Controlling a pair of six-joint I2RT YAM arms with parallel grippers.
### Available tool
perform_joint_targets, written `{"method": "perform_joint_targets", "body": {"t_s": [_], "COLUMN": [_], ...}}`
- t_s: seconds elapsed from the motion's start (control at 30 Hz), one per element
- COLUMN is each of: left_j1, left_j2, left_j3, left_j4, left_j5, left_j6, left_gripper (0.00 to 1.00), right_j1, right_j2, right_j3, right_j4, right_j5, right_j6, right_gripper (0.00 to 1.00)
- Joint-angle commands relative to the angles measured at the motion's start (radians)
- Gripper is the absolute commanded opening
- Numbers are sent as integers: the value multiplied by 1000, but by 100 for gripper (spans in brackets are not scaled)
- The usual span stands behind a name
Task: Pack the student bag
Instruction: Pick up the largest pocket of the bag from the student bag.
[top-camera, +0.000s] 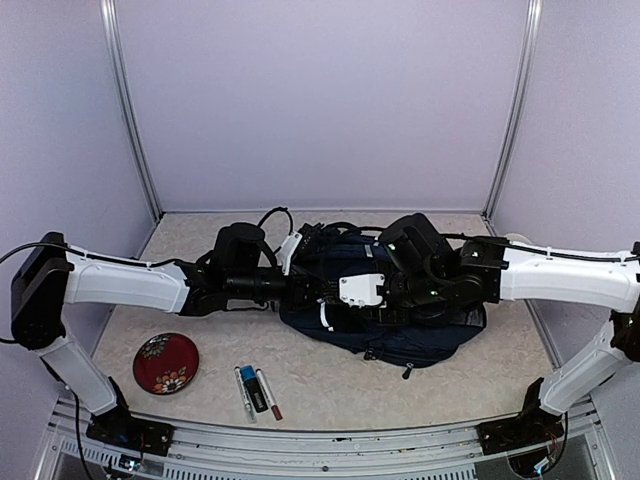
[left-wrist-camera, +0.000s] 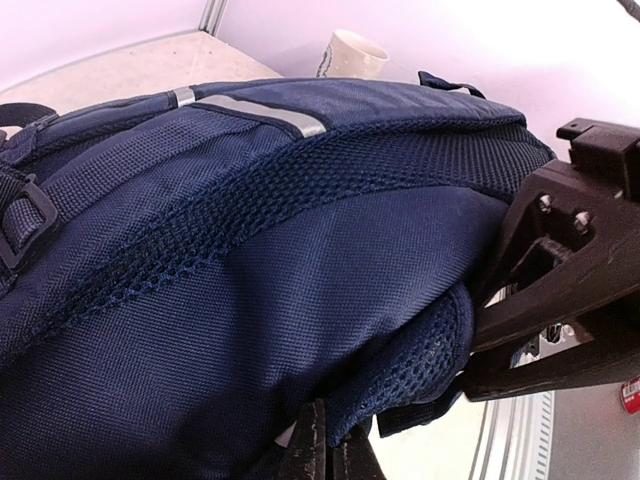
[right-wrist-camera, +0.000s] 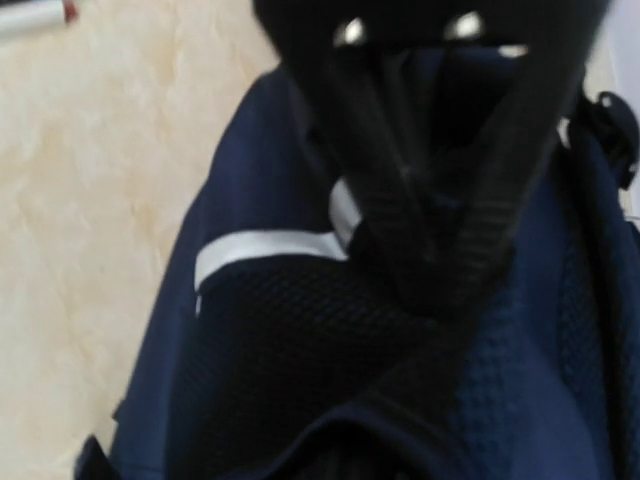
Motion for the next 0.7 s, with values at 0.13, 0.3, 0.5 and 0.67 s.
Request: {"method": "perform_joint_targets", "body": {"t_s": [0.13,0.3,0.5,0.67], "left_j1": [26,28,32,31], "left_j2": [-29,-29,-37,-28], "left_j3": [7,8,19,41], "left_j4": [119,119,98,74], "left_j5": [-9,3,33,60], "left_j6": [-12,-9,9,22], "left_gripper": [0,0,0,0], "right_j1": [-9,-9,-9,-8], "right_j2": [112,144,144,111], "right_j3": [33,32,-47,-93], "right_j4": [-49,8,61,159], "right_j5": [198,282,499,557], "right_j6": [-109,-168,-335,-457], "right_gripper": [31,31,29,29]}}
